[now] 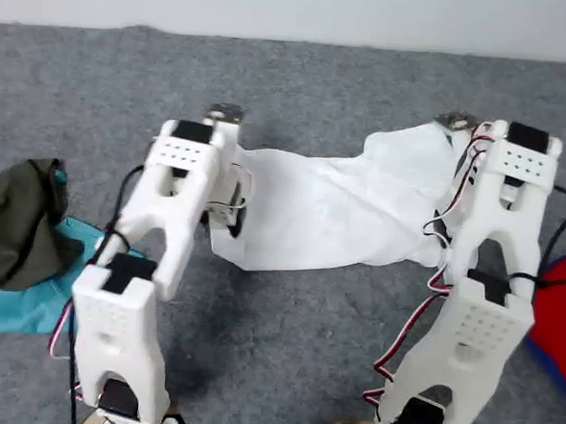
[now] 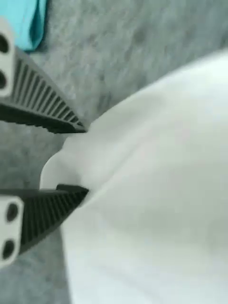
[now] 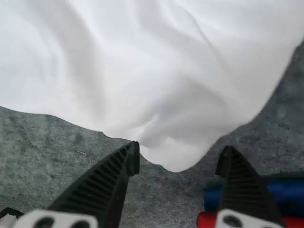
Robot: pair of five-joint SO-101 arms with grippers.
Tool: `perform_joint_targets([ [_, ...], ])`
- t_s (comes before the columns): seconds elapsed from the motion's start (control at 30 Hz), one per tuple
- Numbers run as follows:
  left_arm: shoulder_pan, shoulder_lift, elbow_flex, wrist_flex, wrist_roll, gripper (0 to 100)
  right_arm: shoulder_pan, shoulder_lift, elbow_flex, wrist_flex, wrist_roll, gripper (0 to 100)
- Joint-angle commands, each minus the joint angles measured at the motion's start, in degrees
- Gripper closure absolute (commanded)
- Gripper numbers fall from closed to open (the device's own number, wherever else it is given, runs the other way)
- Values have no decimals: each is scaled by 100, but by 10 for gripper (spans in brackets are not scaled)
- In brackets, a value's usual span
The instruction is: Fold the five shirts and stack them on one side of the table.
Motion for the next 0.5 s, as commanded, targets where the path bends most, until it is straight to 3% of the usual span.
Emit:
perform_joint_targets([
  [0.0,369,176,-593,721,-325,914,-13,4,-273,-4,26,725],
  [0.2,369,325,-593,1090,-589,978,-13,4,-290,110,26,725],
  [0.47,352,396,-497,1196,-571,987,-4,4,-299,286,26,725],
])
